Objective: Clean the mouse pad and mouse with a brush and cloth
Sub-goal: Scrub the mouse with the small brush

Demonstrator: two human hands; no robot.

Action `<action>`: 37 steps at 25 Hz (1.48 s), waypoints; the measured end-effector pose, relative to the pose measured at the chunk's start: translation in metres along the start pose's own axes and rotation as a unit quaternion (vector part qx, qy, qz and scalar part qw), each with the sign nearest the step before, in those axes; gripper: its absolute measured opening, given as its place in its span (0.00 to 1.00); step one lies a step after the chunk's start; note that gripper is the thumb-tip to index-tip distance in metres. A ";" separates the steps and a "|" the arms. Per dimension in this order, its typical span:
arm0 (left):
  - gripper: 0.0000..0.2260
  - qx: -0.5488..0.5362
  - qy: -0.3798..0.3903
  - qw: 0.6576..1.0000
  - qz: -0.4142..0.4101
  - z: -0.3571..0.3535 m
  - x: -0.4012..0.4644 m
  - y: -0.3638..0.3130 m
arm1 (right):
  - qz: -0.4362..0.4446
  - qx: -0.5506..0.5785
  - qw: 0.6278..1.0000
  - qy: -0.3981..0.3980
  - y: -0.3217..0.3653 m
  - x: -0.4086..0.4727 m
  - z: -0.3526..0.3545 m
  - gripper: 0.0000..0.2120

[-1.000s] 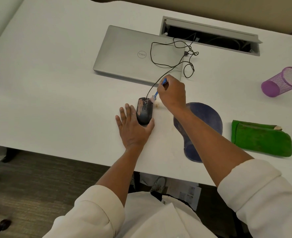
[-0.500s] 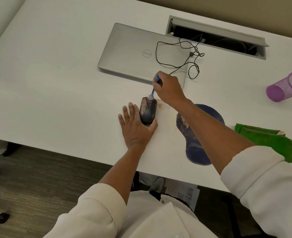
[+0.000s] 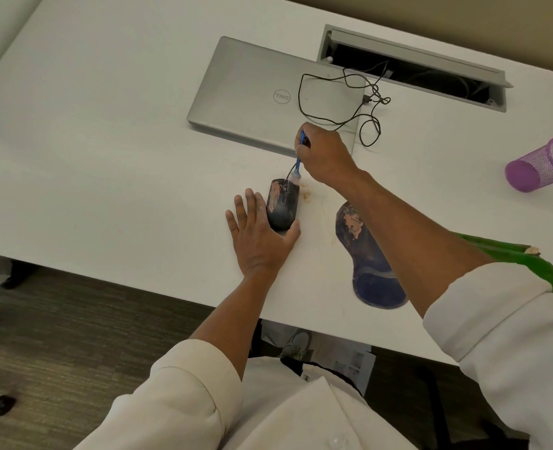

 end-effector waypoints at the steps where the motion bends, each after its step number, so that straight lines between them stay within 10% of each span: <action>1: 0.45 -0.001 -0.001 1.000 0.000 0.000 0.000 0.000 | -0.003 0.001 1.000 -0.008 0.001 -0.001 -0.001 0.08; 21: 0.46 -0.009 -0.007 1.000 -0.002 -0.001 0.001 0.000 | -0.119 0.023 0.992 0.018 -0.015 -0.004 -0.012 0.09; 37: 0.46 -0.014 -0.003 1.000 -0.005 -0.002 0.001 0.001 | -0.032 0.076 0.997 0.009 -0.027 -0.042 -0.010 0.05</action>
Point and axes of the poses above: each hand's wrist, its own x-axis towards the middle knuckle, its own z-axis out of the back of the hand, y = z × x, the point moved 5 cm from there along x, towards the middle knuckle
